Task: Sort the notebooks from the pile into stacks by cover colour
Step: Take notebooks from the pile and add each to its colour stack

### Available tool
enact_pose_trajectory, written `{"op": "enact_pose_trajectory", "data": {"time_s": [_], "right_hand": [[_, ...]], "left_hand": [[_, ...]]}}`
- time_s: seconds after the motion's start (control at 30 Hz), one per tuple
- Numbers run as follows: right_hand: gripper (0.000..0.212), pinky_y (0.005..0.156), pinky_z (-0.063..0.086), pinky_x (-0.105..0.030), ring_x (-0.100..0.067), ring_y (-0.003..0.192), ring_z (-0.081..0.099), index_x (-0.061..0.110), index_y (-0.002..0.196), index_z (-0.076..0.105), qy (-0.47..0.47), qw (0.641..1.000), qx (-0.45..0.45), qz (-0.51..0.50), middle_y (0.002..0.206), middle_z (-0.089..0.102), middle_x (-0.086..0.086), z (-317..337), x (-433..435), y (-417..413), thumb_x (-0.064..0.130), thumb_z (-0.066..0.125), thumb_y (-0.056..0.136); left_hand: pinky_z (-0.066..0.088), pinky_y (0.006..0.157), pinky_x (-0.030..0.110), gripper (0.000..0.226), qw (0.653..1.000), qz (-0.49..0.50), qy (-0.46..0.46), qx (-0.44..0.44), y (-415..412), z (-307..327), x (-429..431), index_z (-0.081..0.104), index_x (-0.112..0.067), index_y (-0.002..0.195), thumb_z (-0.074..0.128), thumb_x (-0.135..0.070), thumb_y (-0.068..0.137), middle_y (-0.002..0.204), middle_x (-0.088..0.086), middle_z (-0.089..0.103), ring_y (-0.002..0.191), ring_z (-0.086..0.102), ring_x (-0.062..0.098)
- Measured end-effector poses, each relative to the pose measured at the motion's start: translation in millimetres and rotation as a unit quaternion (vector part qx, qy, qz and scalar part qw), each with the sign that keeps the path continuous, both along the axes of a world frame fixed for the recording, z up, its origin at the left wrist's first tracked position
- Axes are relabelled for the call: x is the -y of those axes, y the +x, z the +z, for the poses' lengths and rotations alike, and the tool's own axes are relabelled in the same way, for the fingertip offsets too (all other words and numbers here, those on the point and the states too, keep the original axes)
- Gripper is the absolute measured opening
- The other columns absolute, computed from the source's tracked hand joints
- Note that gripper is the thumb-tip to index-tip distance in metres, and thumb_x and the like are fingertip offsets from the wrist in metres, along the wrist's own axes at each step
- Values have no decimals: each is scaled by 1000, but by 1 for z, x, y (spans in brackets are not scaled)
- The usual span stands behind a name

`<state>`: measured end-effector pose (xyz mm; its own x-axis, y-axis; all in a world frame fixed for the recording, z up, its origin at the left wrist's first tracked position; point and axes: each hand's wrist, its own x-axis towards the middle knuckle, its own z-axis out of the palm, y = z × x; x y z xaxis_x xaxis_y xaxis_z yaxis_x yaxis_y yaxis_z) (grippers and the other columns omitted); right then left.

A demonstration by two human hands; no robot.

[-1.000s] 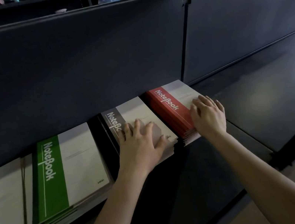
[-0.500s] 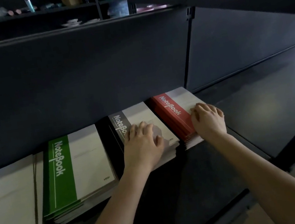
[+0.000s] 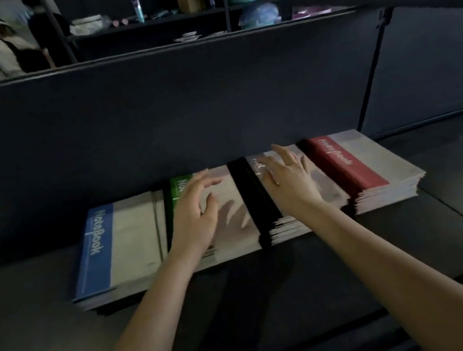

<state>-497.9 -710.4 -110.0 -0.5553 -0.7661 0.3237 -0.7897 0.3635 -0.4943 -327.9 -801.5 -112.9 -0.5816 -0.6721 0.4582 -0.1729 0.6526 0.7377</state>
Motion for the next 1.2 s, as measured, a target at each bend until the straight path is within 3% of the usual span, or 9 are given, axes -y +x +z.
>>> {"op": "enact_pose_trajectory", "data": {"time_s": [0.23, 0.4, 0.53, 0.67, 0.8, 0.93, 1.0, 1.07, 1.2], "right_hand": [[38, 119, 16, -41, -23, 144, 20, 20, 137, 49, -7, 986, 14, 165, 155, 25, -6, 5, 89, 123, 24, 40, 101], [43, 119, 13, -37, -20, 143, 22, 19, 142, 41, 7, 964, 25, 264, 155, 25, -6, 8, 150, 228, 24, 43, 100], [43, 120, 8, -35, -19, 144, 19, 20, 143, 40, 22, 944, 43, 326, 155, 24, -4, 6, 186, 308, 25, 43, 100], [46, 118, 4, -35, -19, 145, 14, 19, 145, 37, 54, 923, 22, 380, 157, 20, -4, 3, 221, 376, 23, 43, 99], [46, 118, 9, -35, -20, 144, 20, 18, 143, 39, 77, 916, 27, 393, 156, 21, -4, -5, 255, 433, 26, 45, 99], [52, 114, 20, -35, -26, 144, 16, 20, 145, 36, 127, 917, 42, 375, 157, 19, -7, -23, 283, 480, 39, 45, 98], [60, 117, 18, -42, -32, 145, 10, 21, 148, 29, 181, 918, 38, 351, 158, 16, -9, -36, 300, 498, 49, 41, 96], [71, 117, 12, -47, -36, 145, 6, 20, 151, 20, 234, 915, 18, 330, 157, 18, -12, -49, 316, 512, 61, 33, 93], [87, 115, 9, -50, -45, 143, 3, 21, 152, 15, 291, 908, -22, 300, 158, 9, -16, -59, 329, 522, 70, 43, 85]], "left_hand": [[27, 91, -3, 30, 992, 127, 9, 18, 125, -14, 43, 63, -16, 111, 50, 2, 92, 128, -8, 52, 121, 45, 3], [30, 87, -2, 33, 978, 208, 9, 32, 230, -14, 73, 65, -17, 111, 52, 4, 89, 128, -8, 50, 116, 48, 3], [34, 77, 3, 32, 963, 264, 25, 54, 308, -10, 92, 61, -26, 111, 49, -1, 93, 128, -12, 47, 91, 53, 10], [35, 89, 14, 34, 945, 320, 48, 41, 382, -14, 113, 63, -17, 115, 49, 3, 91, 131, -6, 49, 122, 48, 17], [36, 69, 5, 36, 929, 358, 87, 11, 440, -24, 128, 62, -23, 111, 49, 4, 90, 131, -6, 52, 101, 56, 22], [28, 78, -5, 35, 927, 360, 101, 33, 485, -31, 143, 63, -21, 112, 50, 3, 89, 128, -8, 51, 91, 45, -23], [24, 79, -7, 34, 926, 358, 110, 51, 505, -32, 152, 63, -18, 116, 50, 1, 92, 126, -12, 47, 101, 41, -19], [25, 79, -6, 33, 923, 364, 118, 49, 524, -34, 162, 62, -18, 118, 50, 0, 92, 125, -10, 50, 112, 45, -1], [37, 63, 9, 36, 915, 365, 171, 30, 545, -37, 181, 57, -21, 124, 46, -4, 94, 121, 3, 61, 76, 58, 7]]}}
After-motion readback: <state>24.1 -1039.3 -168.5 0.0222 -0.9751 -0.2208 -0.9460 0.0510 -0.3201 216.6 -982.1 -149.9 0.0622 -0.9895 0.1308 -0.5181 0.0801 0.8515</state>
